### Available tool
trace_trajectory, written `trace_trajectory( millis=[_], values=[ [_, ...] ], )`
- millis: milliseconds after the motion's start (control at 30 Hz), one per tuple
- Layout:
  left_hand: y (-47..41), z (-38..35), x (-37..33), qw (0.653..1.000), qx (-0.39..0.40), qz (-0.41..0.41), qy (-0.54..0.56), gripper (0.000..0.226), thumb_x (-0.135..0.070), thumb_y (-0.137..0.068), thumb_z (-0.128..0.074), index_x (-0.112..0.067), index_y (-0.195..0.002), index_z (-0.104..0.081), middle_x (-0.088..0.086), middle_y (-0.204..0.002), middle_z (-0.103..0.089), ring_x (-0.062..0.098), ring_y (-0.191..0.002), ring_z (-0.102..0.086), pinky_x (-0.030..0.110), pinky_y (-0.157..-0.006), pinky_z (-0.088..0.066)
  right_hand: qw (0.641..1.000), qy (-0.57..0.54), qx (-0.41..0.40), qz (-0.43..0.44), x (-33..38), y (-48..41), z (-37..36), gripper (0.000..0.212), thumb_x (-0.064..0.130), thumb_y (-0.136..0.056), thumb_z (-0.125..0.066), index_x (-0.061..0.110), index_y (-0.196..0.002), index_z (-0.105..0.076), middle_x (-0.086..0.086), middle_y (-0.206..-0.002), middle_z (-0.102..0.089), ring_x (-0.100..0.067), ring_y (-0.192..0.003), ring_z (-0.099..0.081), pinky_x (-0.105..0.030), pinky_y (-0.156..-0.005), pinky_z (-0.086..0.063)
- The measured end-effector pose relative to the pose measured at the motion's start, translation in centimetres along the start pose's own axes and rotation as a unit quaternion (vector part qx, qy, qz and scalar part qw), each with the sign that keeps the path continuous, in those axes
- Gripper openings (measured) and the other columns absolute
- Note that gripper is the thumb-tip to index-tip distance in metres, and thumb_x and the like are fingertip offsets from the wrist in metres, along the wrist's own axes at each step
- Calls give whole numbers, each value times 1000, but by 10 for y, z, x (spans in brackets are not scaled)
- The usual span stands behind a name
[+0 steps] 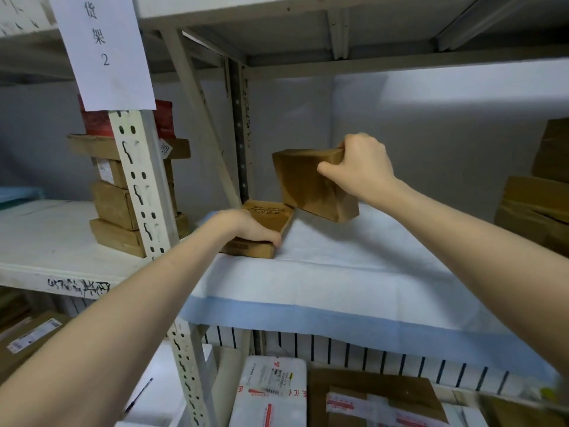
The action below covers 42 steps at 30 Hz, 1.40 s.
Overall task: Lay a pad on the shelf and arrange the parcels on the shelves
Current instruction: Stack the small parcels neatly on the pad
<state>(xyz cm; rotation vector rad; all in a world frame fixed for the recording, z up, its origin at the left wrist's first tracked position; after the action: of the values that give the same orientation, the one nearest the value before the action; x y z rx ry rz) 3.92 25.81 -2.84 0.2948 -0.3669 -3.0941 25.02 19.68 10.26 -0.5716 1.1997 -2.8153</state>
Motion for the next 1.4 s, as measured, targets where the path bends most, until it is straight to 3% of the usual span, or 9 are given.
trace_trajectory(
  millis=[233, 400, 633, 800, 900, 1033, 1167, 1300, 1400],
  values=[
    [0, -4, -9, 1000, 16, -8, -19, 100, -77, -58, -62, -20, -137, -37, 7, -123, -50, 29, -108, -51, 38, -92, -44, 1000, -9, -16, 15, 5, 6, 6, 34, 44, -80, -64, 11, -86, -59, -6, -88, -55, -23, -75, -57, -37, -64, -56],
    [5, -3, -12, 999, 38, 6, -30, 92, -72, -71, -59, -16, -140, -31, 10, -122, -46, 29, -108, -48, 36, -88, -40, 999, -3, -19, 31, 11, 10, 7, 29, 42, -83, -62, 13, -87, -57, -4, -88, -53, -19, -73, -55, -27, -57, -46],
    [3, 1, -7, 996, 67, 28, -47, 99, -74, -64, -65, -18, -138, -32, 10, -124, -48, 30, -111, -49, 38, -95, -42, 999, -1, -28, 36, 10, 12, 17, 30, 42, -85, -61, 13, -93, -59, -4, -91, -53, -18, -75, -55, -26, -60, -48],
    [5, -2, -9, 996, 77, 35, -39, 99, -75, -65, -64, -16, -138, -32, 9, -121, -46, 29, -110, -48, 36, -90, -41, 999, 0, -28, 38, 9, 14, 20, 29, 40, -84, -61, 12, -93, -59, -5, -92, -53, -20, -76, -55, -27, -59, -46],
    [7, -8, -11, 998, 45, 24, -41, 107, -77, -60, -64, -17, -142, -31, 8, -131, -44, 27, -114, -46, 35, -91, -39, 999, -5, -33, 38, 9, 16, 24, 29, 40, -84, -61, 13, -94, -59, -4, -93, -53, -20, -76, -54, -26, -58, -43],
    [1, -11, -12, 998, -46, 16, -45, 135, -89, -27, -59, -26, -144, -34, 4, -146, -37, 29, -130, -37, 41, -104, -36, 999, -6, -36, 34, 6, 19, 30, 29, 41, -84, -61, 15, -97, -60, -2, -93, -52, -18, -77, -54, -23, -58, -39],
    [6, -8, -14, 999, -36, -11, -22, 113, -81, -51, -65, -21, -141, -35, 5, -137, -45, 27, -121, -45, 35, -96, -40, 999, -1, -39, 27, 0, 22, 39, 29, 41, -86, -61, 15, -99, -60, -1, -95, -51, -16, -76, -51, -16, -53, -32],
    [1, -12, -18, 997, -63, -13, -44, 127, -93, -30, -54, -27, -138, -43, 3, -138, -47, 29, -124, -45, 40, -101, -39, 999, 5, -39, 24, -4, 25, 40, 29, 42, -86, -61, 15, -98, -60, -1, -95, -51, -15, -76, -51, -16, -52, -31],
    [0, -23, -23, 997, -53, -22, -61, 123, -93, -46, -50, -21, -144, -38, 5, -150, -37, 32, -134, -37, 42, -107, -34, 999, 6, -37, 28, -4, 26, 40, 29, 42, -85, -61, 15, -95, -60, -1, -92, -51, -16, -75, -52, -17, -52, -32]
  ],
)
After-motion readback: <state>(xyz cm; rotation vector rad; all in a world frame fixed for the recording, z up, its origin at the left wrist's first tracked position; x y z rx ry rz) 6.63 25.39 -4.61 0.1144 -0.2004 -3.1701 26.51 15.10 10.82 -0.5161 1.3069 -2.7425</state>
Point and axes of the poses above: each hand's wrist, its own y-axis away from the middle knuckle, its own z-axis out of the back of the hand, x = y × z, the point moved 9 cm from there along -y, towards the middle knuckle
